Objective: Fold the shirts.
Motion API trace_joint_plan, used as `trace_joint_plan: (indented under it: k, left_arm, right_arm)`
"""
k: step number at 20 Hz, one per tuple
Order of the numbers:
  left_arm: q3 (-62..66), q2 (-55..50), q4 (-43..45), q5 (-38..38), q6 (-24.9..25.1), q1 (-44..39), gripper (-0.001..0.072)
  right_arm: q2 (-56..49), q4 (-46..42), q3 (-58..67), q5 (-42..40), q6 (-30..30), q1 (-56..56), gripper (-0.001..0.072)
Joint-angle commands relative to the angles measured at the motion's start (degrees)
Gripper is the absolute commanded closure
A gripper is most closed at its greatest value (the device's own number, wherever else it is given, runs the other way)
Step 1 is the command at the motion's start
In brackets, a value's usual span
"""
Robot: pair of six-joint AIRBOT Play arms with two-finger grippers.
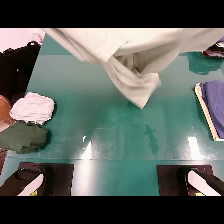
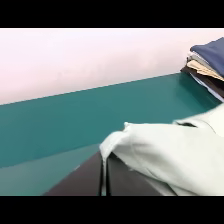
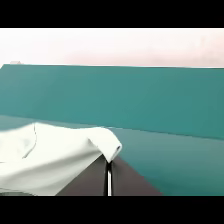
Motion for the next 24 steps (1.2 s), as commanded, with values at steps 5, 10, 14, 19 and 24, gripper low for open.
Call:
trace_joint_plan:
  k: [5, 10, 14, 19, 24]
  left_arm:
    - [-0.11, -8.24, 0.13, -15.78, -0.59, 0.04, 0.068]
    - [-0.11, -16.59, 0.15, -20.17, -0.59, 0.04, 0.068]
    - [-0.11, -18.97, 0.9, -20.11, -0.39, 0.04, 0.068]
    - [-0.09, -18.95, 4.33, -20.11, -0.39, 0.04, 0.068]
    - [-0.09, -18.95, 4.31, -20.09, -0.39, 0.04, 0.068]
  right_arm:
    - [-10.8, 0.0, 0.98, 4.57, 0.63, 7.5, 0.0696]
    - [-27.65, 0.52, 1.01, -7.74, 0.68, 13.25, 0.0694]
    - [-35.12, 0.55, 1.01, -2.56, 1.46, 11.93, 0.0139]
    - [-34.88, -0.09, -0.66, 17.51, -2.56, 9.05, 0.0274]
    - [-26.77, -0.07, -23.04, 16.33, -3.52, 10.34, 0.0275]
